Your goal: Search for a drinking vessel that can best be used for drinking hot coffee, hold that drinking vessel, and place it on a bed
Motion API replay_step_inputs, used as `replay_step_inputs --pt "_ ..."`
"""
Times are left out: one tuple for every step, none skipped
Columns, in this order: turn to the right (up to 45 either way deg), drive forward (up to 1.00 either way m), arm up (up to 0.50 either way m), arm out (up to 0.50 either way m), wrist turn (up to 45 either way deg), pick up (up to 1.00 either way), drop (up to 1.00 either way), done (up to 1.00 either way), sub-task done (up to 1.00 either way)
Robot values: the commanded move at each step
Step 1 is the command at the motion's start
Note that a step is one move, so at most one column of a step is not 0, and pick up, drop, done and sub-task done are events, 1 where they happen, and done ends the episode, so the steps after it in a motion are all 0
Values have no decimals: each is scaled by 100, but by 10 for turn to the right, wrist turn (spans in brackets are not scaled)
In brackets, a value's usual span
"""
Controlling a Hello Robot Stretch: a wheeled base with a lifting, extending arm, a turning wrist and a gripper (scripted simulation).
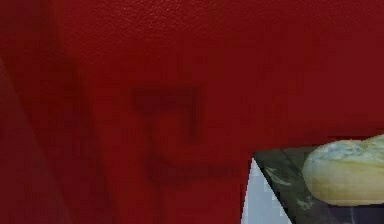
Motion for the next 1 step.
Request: replay_step_inputs --pt "0 0 10 0 0 0 0 0 0"
